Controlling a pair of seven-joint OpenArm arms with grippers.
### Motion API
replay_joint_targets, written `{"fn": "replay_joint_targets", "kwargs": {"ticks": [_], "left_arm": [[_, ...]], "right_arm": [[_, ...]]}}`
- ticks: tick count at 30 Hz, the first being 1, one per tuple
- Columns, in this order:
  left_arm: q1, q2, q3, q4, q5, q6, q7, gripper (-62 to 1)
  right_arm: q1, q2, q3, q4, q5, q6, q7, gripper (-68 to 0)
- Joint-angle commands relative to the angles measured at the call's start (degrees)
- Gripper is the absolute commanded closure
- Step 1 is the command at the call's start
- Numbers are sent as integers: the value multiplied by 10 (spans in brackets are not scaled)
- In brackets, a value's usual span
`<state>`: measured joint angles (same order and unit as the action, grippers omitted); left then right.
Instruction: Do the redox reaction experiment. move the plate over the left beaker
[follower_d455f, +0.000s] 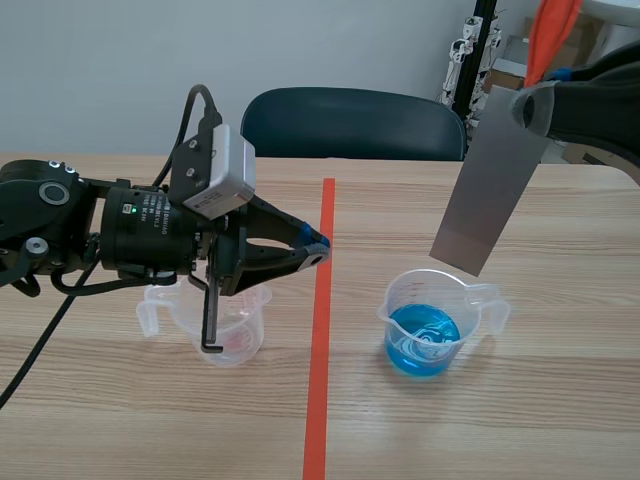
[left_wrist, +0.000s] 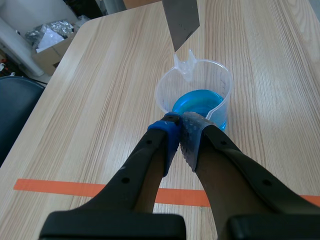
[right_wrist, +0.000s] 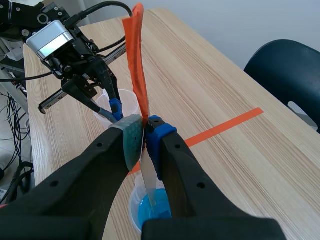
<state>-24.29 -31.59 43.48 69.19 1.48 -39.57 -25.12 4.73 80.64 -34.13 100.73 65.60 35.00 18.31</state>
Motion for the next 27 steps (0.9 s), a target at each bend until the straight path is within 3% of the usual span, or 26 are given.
{"fn": "replay_joint_targets", "kwargs": {"ticks": [1,27], "left_arm": [[-7,2,-5,9,-6,-3,-9,-30],[-7,2,-5,9,-6,-3,-9,-30]], "right_arm": [[10,7,8,5,9,2,10,-6],[10,7,8,5,8,2,18,-6]]}}
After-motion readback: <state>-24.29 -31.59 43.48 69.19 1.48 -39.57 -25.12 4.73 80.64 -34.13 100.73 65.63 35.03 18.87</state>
